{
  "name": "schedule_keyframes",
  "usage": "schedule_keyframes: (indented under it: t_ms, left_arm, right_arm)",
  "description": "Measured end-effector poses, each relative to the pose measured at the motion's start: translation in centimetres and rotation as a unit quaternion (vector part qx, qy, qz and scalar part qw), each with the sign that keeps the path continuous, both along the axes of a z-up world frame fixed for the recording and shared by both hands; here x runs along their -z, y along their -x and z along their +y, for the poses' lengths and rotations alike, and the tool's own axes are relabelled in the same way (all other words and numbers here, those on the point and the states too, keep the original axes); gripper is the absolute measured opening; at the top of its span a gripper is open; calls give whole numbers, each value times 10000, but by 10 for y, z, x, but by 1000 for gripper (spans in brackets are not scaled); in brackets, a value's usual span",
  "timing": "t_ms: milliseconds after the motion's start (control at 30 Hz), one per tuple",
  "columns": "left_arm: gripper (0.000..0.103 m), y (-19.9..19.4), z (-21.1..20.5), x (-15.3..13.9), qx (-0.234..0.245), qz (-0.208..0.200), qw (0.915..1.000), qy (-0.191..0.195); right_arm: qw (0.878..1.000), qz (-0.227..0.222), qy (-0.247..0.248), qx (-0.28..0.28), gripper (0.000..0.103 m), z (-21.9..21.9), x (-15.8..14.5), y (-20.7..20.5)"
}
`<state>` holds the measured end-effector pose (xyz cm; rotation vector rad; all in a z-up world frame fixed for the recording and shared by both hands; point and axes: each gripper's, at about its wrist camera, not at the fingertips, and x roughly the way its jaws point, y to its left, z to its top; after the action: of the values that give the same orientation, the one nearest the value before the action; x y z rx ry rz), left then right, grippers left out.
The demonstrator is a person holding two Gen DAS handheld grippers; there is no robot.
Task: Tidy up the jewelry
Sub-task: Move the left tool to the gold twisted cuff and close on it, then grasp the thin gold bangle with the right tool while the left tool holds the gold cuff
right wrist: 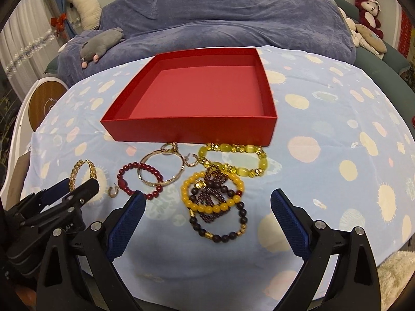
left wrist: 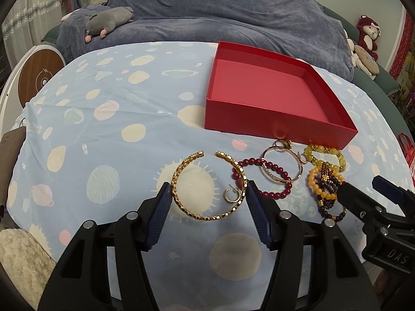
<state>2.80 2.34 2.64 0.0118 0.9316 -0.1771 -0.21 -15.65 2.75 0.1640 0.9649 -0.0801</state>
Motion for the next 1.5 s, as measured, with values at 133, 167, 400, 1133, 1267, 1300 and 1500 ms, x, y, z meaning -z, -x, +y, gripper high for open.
schedule_keyframes:
  t_ms: [133, 167, 400, 1133, 1267, 1300, 1500]
  left_arm:
    - [56, -1, 7, -1, -73, -46, 9999, -100]
    - [56, -2, 9, -2, -98, -49, 9999, -88]
    - [56, -9, 32, -3, -377, -53, 9993, -62]
    - [56, -15, 43, 7, -508, 84, 9987, -35]
    - [56, -13, 39, 7, -436, 77, 9990, -43]
    - [56, -13, 38, 6, -416, 73, 9991, -53]
    - [56, -9, 32, 6, -340, 75, 9994, -91]
  right_arm:
    - [9994, 112, -124, -308, 86, 17, 4, -21]
    - [9990, 161, -162, -380, 85, 22, 6, -26]
    - [9970, 454, -246, -573, 69, 42, 25, -52]
    - [9966, 545, -134, -610, 58, 47, 40, -64]
    - [9969, 486, -343, -510, 58, 38, 34, -51]
    - [9969, 485, -374, -492, 58, 36, 33, -48]
    - [9959, 612, -434, -507, 58, 29, 35, -27]
